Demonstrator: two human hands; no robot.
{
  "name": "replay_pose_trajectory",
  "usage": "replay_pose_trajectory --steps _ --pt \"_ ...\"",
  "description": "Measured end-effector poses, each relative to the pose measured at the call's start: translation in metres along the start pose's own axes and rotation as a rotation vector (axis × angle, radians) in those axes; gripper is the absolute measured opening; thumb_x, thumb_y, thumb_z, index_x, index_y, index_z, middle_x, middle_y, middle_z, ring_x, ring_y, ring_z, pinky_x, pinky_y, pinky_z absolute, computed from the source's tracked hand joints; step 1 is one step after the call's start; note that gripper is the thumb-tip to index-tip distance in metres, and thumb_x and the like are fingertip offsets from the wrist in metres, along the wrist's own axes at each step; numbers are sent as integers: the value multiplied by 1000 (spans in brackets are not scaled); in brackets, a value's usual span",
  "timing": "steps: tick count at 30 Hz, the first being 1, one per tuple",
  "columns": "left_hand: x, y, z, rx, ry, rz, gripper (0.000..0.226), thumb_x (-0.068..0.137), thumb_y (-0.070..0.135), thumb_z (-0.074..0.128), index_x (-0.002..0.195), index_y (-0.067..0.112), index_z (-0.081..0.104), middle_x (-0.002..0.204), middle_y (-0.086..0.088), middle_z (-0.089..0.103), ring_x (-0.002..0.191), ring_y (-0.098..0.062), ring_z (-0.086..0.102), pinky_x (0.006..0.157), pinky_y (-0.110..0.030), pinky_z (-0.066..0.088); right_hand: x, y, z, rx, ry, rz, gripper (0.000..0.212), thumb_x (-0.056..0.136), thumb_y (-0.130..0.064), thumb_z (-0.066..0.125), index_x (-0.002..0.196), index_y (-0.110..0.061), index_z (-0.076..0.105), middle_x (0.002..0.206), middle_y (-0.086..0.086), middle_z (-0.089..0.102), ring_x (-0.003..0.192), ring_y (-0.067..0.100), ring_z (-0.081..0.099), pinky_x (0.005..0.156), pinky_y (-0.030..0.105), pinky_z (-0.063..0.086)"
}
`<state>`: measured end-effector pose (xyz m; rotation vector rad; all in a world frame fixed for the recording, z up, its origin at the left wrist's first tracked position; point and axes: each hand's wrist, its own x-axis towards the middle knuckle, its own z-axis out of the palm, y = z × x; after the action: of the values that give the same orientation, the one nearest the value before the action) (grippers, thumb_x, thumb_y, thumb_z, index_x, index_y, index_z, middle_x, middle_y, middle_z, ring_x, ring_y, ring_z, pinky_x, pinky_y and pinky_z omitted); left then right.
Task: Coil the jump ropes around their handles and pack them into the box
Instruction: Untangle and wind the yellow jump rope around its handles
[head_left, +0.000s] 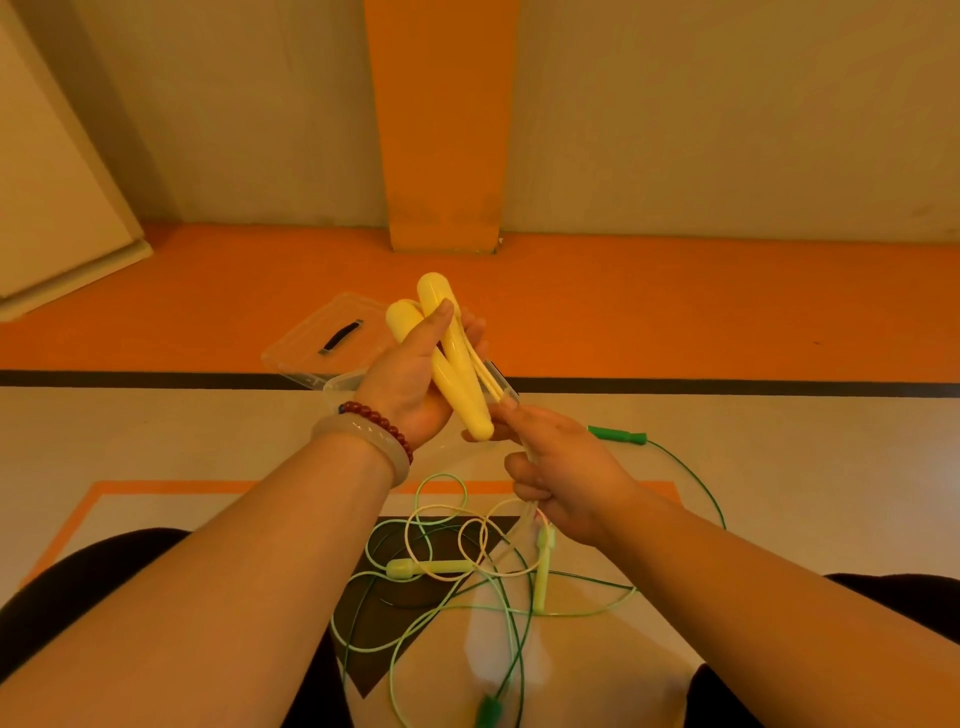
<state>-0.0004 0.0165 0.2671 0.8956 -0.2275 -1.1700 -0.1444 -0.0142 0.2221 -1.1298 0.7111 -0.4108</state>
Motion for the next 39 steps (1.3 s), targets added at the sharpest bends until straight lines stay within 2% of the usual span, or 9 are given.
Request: replay_pose_trajectory --steps 2,6,11,13,17,22,30,35,39 --pt "2 -2 -2 40 1 18 13 96 24 54 96 13 60 89 -2 67 84 -11 67 88 -36 50 0 0 0 14 22 -4 34 96 -39 51 119 -15 60 114 14 66 42 4 26 39 17 23" --pt "4 -3 -6 122 -6 28 15 95 27 56 94 13 63 81 1 74 77 -10 70 73 -33 52 -2 -4 2 -8 40 -35 25 90 -31 61 108 -13 60 86 12 55 44 6 26 40 18 23" --pt "3 -7 -4 70 -32 29 16 96 23 55 102 10 62 94 -4 74 84 -12 71 75 -33 55 -3 -3 1 -45 105 -60 12 91 -21 64 98 -11 61 56 -1 34 45 8 24 40 19 23" --pt "3 -7 -3 37 -53 42 23 96 22 54 113 8 59 105 -7 71 90 -14 71 75 -33 56 -4 -3 2 -47 112 -70 11 92 -22 63 95 -12 60 54 -2 36 44 7 24 40 19 24" --pt "2 -3 1 -73 -21 61 29 96 24 54 119 6 56 93 -4 73 79 -12 73 74 -29 59 -5 -1 4 -49 136 -136 25 101 -31 45 98 -15 64 73 5 65 46 9 26 45 23 23" --pt "3 -3 5 -142 37 53 20 96 29 54 99 9 58 75 -1 74 70 -10 72 73 -27 57 -4 9 7 -195 156 -123 29 102 -28 43 95 -16 69 64 -4 52 51 9 33 51 24 27" --pt "8 1 -4 -151 139 81 12 94 22 60 96 10 58 72 -3 73 66 -11 71 56 -27 58 -10 1 11 -275 96 -139 28 102 -19 43 94 -18 70 63 -6 52 52 9 40 51 22 35" --pt "9 5 -5 -34 134 32 8 95 17 58 92 10 59 89 -7 68 79 -15 67 67 -36 56 -10 0 8 -382 195 -138 30 101 -23 44 88 -24 71 61 -7 50 52 7 36 50 24 31" --pt "10 5 -8 -40 121 41 12 95 15 58 102 6 59 99 -8 66 87 -16 66 57 -31 59 -10 -5 4 -440 208 -164 29 100 -25 45 90 -21 72 65 -1 49 54 8 36 53 27 32"
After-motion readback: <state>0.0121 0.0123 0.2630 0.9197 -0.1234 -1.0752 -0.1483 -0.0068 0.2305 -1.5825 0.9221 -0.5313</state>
